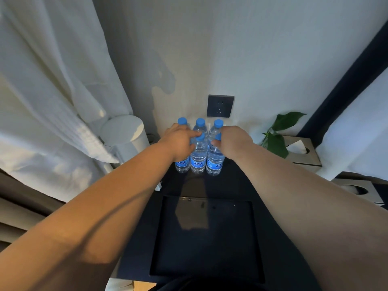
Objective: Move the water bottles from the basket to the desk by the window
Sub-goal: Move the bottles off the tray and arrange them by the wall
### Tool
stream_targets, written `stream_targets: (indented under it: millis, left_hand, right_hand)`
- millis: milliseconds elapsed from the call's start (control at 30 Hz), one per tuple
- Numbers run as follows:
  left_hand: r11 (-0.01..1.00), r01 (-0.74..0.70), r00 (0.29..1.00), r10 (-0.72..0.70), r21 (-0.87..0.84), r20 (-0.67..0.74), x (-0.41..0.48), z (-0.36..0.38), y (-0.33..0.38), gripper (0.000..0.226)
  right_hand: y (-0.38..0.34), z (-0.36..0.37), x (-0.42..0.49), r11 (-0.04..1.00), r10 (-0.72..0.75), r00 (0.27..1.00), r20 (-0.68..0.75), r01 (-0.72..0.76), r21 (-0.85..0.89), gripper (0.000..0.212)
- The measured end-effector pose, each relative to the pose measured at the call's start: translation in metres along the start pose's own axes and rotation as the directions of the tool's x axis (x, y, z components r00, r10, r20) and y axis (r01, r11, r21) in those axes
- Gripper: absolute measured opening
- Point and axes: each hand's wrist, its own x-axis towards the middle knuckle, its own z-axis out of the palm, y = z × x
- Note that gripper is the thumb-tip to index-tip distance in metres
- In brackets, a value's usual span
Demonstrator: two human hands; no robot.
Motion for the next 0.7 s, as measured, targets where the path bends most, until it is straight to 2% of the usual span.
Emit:
stream_targets:
  millis: [200, 333, 700]
  left_hand:
    - [1.0, 0.001, 1.0, -0.001, 0.013, 0.014, 0.0, -0.001, 0.0, 0.055]
    - [0.999, 0.0, 1.0, -0.001, 0.032, 0.024, -0.001, -0.002, 0.0, 0.063]
    - [0.998, -0.015, 1.0, 0.014, 0.056, 0.018, -0.004, -0.001, -0.002, 0.073]
  right_hand:
    - [0.002, -0.005, -0.001, 0.998, -0.046, 0.998, 0.051, 0.043, 0.05, 0.043]
    - [0.001, -0.002, -0.002, 0.999, -0.025, 0.999, 0.027, 0.024, 0.037, 0.036]
    - [0.004, 0.006, -0.007, 0.999, -0.042, 0.999, -0.011, 0.042, 0.028, 0.048]
